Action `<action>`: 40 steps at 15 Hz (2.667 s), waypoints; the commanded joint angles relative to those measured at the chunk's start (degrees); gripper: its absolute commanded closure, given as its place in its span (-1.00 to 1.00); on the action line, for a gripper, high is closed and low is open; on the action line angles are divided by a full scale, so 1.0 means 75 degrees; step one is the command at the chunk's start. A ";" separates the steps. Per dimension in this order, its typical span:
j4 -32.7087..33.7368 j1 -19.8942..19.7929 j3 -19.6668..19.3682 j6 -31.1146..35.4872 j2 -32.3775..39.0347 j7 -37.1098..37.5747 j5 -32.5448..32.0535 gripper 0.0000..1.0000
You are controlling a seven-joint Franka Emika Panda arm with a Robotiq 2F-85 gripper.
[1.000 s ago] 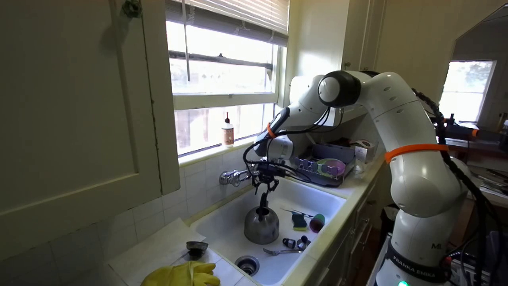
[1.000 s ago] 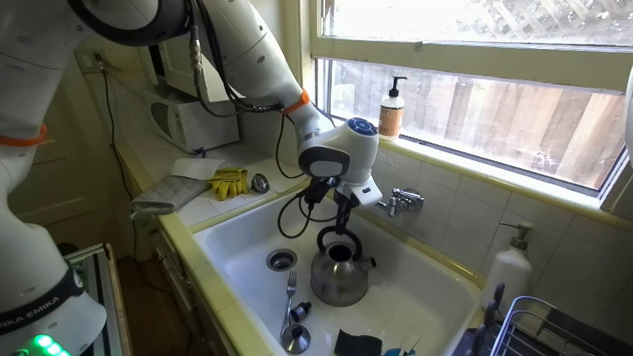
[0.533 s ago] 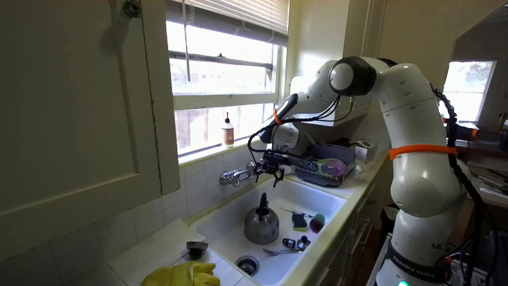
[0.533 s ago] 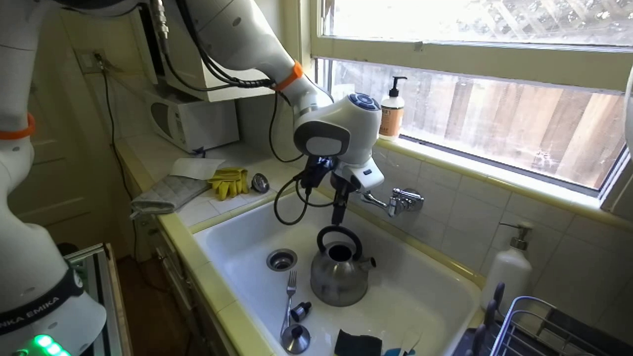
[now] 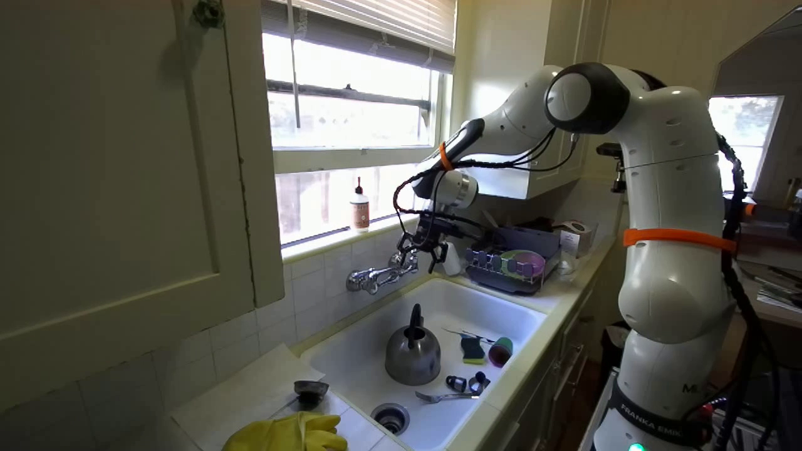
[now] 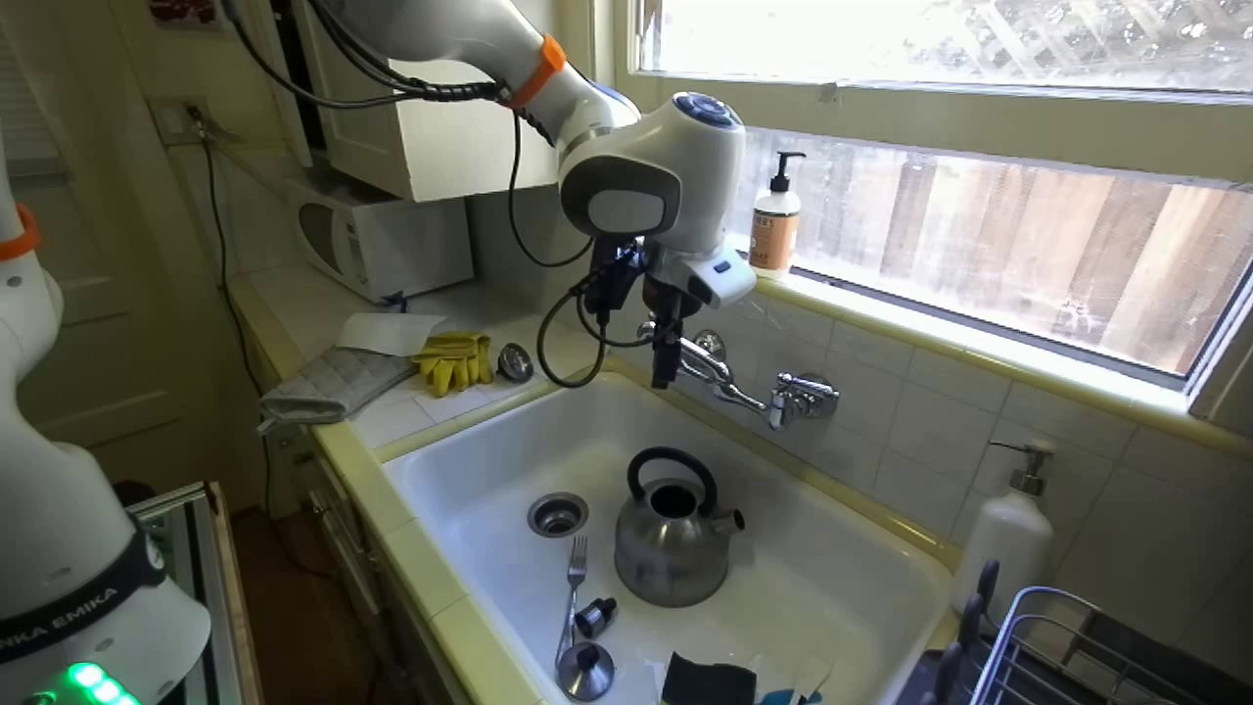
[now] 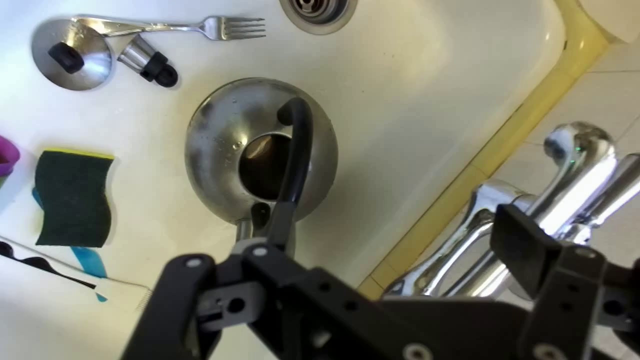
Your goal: Move the kettle to the left, then move the tap faucet to the right, then move the kettle forward, then open and close the tap
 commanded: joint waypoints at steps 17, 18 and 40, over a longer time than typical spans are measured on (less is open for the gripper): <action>0.0810 0.0751 0.0334 0.0674 0.0896 0.0099 0.0942 -1.00; 0.0833 0.0752 0.0352 0.0750 0.0943 0.0101 0.0941 -1.00; 0.0664 0.1143 -0.0657 0.0585 0.1037 0.1270 -0.1641 -1.00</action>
